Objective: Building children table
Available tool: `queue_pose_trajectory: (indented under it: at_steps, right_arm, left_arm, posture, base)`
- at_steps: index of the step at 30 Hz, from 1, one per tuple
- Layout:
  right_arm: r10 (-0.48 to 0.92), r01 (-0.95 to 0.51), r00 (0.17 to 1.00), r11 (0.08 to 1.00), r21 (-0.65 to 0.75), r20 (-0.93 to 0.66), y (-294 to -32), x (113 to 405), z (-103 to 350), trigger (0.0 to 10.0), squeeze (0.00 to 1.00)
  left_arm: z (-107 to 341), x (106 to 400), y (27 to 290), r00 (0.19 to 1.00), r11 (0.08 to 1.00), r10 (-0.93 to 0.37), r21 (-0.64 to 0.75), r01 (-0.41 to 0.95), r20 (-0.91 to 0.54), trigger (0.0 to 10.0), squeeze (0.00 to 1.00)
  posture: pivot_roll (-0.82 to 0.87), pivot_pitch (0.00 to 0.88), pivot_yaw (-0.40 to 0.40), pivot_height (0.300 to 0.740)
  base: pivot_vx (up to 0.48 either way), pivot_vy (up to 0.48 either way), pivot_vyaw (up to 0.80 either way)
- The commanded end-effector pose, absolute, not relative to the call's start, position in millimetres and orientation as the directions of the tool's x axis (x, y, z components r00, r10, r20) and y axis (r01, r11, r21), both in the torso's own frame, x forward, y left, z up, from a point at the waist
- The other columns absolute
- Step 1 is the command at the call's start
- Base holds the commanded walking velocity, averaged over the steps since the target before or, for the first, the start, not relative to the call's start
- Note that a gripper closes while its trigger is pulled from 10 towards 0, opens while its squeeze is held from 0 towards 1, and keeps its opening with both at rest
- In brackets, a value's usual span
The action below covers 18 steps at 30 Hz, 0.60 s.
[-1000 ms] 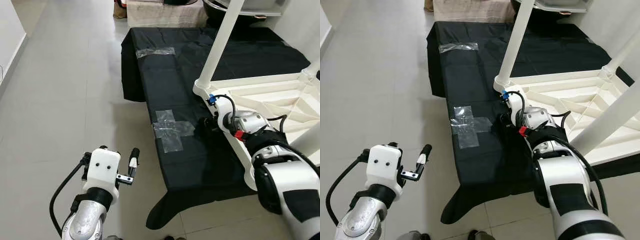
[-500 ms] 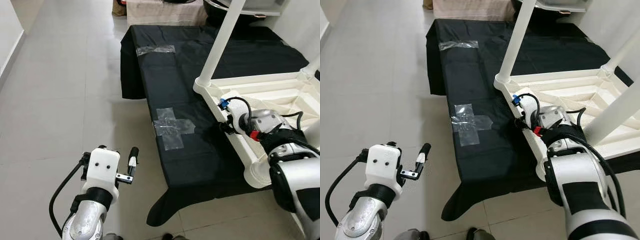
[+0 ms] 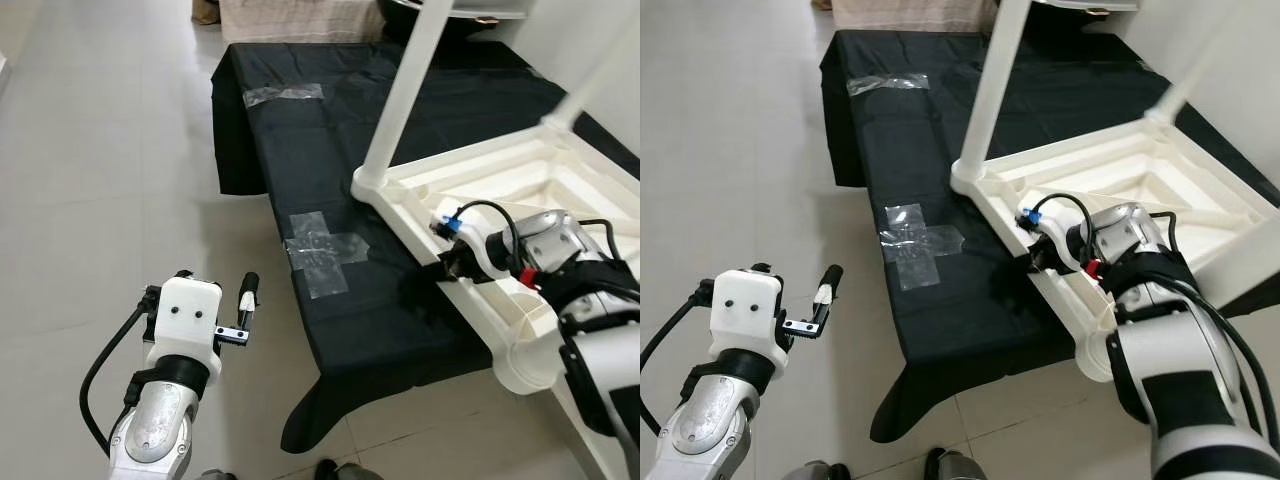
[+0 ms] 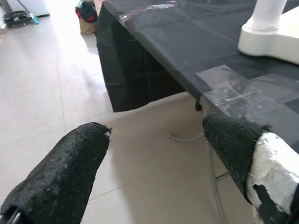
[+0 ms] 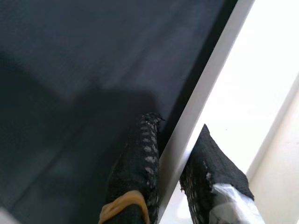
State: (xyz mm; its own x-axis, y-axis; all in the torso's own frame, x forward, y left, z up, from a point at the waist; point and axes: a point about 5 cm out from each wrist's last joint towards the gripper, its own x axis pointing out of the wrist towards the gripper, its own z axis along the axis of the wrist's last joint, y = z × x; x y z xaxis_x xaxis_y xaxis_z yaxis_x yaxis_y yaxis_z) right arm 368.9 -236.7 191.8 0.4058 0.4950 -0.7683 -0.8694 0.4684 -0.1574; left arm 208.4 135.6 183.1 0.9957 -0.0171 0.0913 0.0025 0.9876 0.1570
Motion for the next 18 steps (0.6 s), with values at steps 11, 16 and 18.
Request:
queue_pose_trajectory:
  at_steps: [11, 16, 18]
  right_arm:
    - [0.461, -0.977, -0.037, -0.203, -0.065, -0.886, -240, 323, 168, 0.0, 0.00]
    - [0.170, -0.937, 0.184, -0.268, -0.225, -0.968, -265, 337, 177, 0.0, 0.00]
    - [0.046, -0.894, 0.342, -0.290, -0.340, -0.939, -275, 347, 185, 0.0, 0.00]
  left_arm:
    - [178, 212, 133, 0.997, 0.986, -0.033, 0.164, 0.020, 0.076, 10.0, 0.00]
    - [178, 213, 131, 0.996, 0.986, -0.041, 0.161, 0.029, 0.074, 10.0, 0.00]
    - [178, 213, 130, 0.996, 0.987, -0.041, 0.159, 0.029, 0.074, 10.0, 0.00]
  posture:
    - [0.04, 0.175, -0.113, 0.740]
    - [0.04, 0.168, -0.116, 0.740]
    - [0.04, 0.168, -0.116, 0.740]
  base:
    - [0.000, 0.000, 0.00]
    - [0.000, 0.000, 0.00]
    - [0.000, 0.000, 0.00]
